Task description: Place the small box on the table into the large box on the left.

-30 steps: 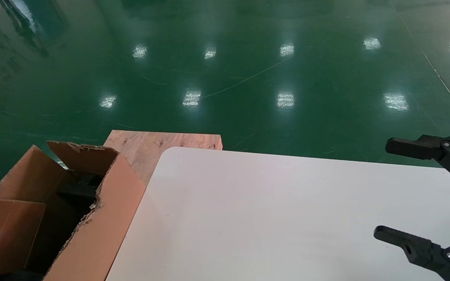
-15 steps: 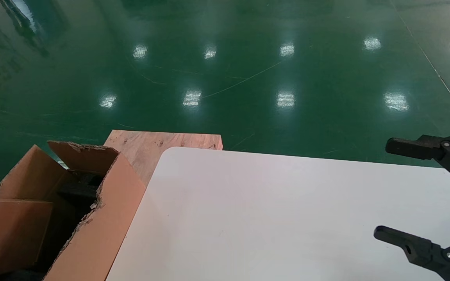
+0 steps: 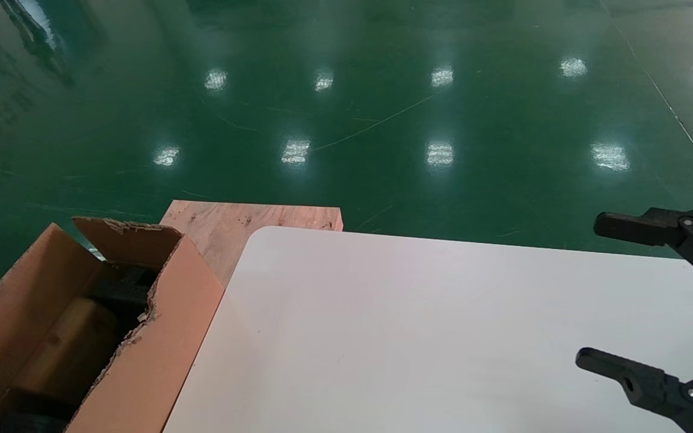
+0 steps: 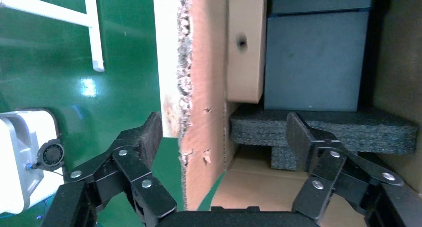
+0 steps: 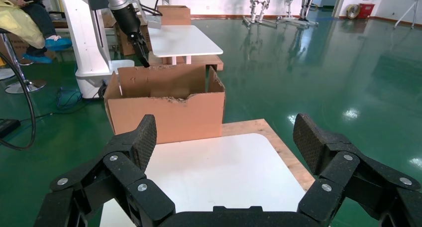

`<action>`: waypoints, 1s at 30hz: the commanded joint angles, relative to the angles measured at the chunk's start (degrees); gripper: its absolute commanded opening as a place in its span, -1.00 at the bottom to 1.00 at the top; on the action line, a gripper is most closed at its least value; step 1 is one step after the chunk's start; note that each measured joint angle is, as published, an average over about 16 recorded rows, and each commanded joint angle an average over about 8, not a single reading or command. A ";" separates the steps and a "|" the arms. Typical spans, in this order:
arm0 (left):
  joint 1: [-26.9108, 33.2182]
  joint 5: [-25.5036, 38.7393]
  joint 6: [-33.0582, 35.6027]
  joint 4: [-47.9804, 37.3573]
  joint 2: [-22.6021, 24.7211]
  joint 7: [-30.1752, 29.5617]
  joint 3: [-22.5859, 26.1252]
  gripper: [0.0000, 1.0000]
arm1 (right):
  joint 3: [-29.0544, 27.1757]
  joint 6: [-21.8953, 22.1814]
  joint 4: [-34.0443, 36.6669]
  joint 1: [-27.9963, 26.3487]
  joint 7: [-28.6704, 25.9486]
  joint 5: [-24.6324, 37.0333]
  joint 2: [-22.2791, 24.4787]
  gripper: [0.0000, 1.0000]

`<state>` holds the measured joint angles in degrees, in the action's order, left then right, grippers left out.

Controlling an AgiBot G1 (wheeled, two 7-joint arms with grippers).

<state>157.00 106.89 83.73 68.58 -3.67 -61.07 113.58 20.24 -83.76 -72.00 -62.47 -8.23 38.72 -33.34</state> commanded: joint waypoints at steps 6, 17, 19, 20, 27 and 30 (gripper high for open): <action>-0.68 -2.57 -1.59 1.06 1.98 0.93 0.88 1.00 | 0.00 0.00 0.00 0.00 0.00 0.00 0.00 1.00; -6.87 -17.15 -12.73 -3.33 14.73 8.88 3.47 1.00 | 0.01 0.00 0.01 0.00 0.00 -0.01 0.00 1.00; -8.95 -20.36 -15.07 -5.31 17.89 11.26 3.54 1.00 | 0.01 0.00 0.01 0.00 0.01 -0.01 0.00 1.00; -10.07 -22.02 -16.13 -6.42 19.52 12.62 3.47 1.00 | 0.01 0.00 0.01 0.00 0.01 -0.01 0.00 1.00; -18.12 -33.90 -21.25 -15.77 30.69 24.06 1.03 1.00 | 0.01 0.00 0.01 0.00 0.01 -0.01 0.00 1.00; -21.18 -38.74 -22.35 -20.36 35.05 28.83 -0.82 1.00 | 0.01 0.00 0.01 -0.01 0.01 -0.01 0.00 1.00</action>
<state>136.46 68.89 61.75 48.93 30.72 -33.43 112.88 20.26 -83.75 -71.99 -62.47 -8.22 38.71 -33.34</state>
